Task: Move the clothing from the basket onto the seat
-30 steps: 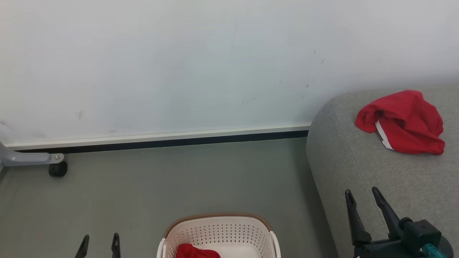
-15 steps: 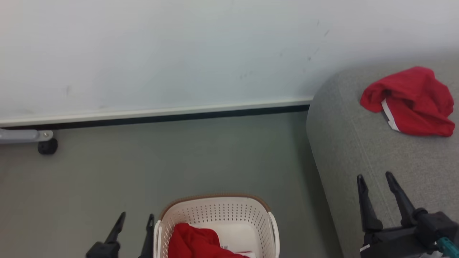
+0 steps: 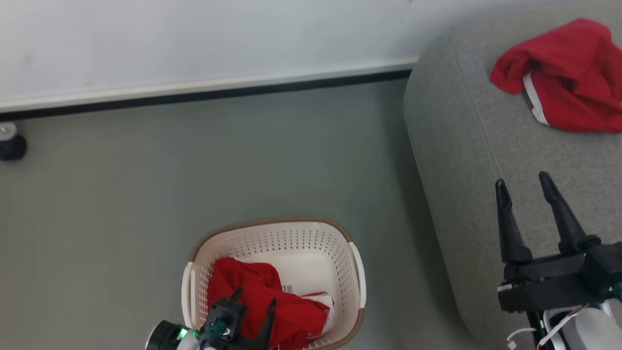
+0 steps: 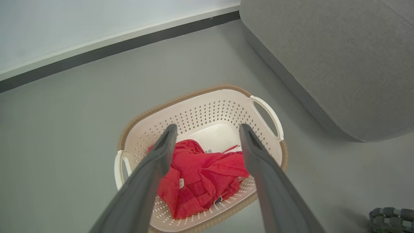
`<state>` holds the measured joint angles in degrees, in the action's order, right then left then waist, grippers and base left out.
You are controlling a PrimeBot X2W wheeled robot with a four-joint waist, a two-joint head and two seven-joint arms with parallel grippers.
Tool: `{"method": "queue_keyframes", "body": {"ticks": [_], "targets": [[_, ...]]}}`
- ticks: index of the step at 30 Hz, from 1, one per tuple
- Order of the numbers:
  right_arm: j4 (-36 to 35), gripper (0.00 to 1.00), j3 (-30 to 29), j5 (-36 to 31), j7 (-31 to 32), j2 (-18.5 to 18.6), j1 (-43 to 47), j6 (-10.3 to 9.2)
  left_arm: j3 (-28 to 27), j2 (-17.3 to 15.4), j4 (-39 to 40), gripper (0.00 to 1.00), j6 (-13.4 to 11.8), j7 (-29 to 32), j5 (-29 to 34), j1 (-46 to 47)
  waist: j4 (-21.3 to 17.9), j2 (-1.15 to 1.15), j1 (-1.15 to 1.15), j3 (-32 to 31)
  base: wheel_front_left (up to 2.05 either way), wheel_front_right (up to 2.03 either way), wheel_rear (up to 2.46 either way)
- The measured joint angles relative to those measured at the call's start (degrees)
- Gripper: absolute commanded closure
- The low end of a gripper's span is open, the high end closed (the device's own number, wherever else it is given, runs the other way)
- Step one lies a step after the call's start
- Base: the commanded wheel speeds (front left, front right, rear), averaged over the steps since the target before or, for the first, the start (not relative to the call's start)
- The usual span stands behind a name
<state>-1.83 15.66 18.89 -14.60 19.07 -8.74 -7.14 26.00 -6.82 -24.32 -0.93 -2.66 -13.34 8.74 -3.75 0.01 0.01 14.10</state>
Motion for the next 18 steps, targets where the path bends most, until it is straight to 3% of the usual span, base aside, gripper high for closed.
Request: {"method": "queue_keyframes", "body": {"ticks": [6,18], "targets": [[-1.91,0.00,-0.09,-0.78,0.77,0.66,-3.76,0.03,1.15,1.51,-5.93,0.00,0.45,2.21,0.52,4.27,-1.78,0.00,0.01,4.93,0.00,0.00,0.00],[-5.03,0.00,-0.65,-0.79,0.99,0.41,-10.85,0.16,2.87,1.30,-14.01,0.00,1.71,5.32,4.01,15.90,-5.73,0.00,0.00,15.90,0.00,0.00,0.00]]}}
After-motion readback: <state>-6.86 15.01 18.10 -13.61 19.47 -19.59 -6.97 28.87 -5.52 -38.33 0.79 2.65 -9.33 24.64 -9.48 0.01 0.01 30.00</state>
